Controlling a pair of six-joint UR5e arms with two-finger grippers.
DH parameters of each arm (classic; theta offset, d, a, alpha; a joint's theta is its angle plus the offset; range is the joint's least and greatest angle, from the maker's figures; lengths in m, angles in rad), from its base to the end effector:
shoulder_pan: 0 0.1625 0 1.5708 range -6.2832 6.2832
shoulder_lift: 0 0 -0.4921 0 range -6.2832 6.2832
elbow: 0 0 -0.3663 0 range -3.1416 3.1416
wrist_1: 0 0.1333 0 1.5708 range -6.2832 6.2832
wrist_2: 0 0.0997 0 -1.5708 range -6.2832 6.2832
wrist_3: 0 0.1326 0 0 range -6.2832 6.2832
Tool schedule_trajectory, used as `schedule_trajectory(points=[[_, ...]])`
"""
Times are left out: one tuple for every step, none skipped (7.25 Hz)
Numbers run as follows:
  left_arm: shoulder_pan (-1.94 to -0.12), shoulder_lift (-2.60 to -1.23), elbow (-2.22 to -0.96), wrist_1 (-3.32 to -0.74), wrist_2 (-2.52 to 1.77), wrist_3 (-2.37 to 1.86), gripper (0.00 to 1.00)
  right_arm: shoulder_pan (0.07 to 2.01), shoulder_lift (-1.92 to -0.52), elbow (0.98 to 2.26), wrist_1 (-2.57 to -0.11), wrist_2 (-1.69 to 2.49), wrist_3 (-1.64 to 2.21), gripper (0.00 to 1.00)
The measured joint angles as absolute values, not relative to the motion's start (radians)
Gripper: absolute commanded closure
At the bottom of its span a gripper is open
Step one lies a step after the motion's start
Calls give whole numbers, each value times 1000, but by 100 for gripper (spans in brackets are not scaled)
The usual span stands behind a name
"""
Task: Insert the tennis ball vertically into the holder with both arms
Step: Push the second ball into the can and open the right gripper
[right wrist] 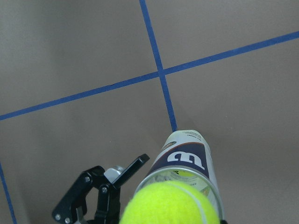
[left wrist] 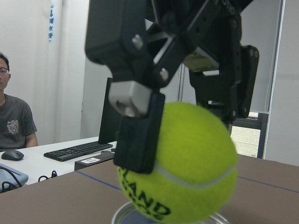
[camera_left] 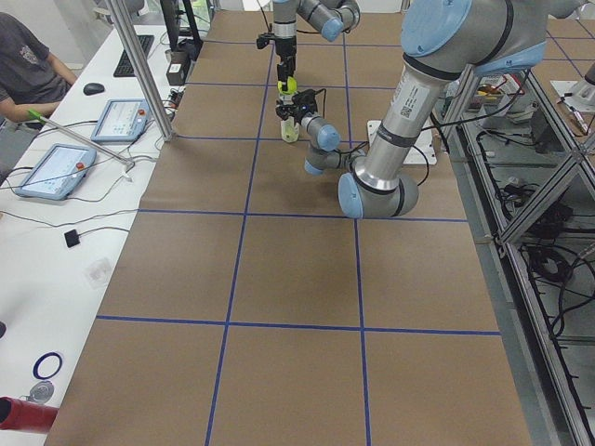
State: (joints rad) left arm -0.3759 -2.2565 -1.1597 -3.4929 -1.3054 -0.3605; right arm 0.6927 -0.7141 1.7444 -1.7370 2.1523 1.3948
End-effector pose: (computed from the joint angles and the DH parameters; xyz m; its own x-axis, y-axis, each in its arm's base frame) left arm 0.5982 -0.4168 0.2883 0.3243 0.8428 -0.4297 0.7046 0.0879 0.7041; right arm -0.5073 -0.4995 0.1668 0.5291 0.2490 0.8112 -0.1214 0.9684 -0.2180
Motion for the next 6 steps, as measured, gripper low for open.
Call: schedule_trajectory(points=[[-376,-2256,-1160,-3493,-1305,-360,1,692,-713,1740,-1737,2152,1393,20],[-376,-2256,-1159,-3493,-1305,-360,1,692,-713,1738,-1737,2152,1392,2],[-376,-2256,-1158,-3493,-1305,-359,1,691,-713,1737,-1736,2152,1392,2],[-376,-2256,-1156,-3493,-1305,-359,1,690,-713,1736,-1736,2151,1392,2],[-376,-2256,-1156,-3493,-1305,-360,1,689,-713,1736,-1736,2150,1392,2],[-376,-2256,-1155,-3493,-1305,-360,1,687,-712,1737,-1736,2150,1393,2]])
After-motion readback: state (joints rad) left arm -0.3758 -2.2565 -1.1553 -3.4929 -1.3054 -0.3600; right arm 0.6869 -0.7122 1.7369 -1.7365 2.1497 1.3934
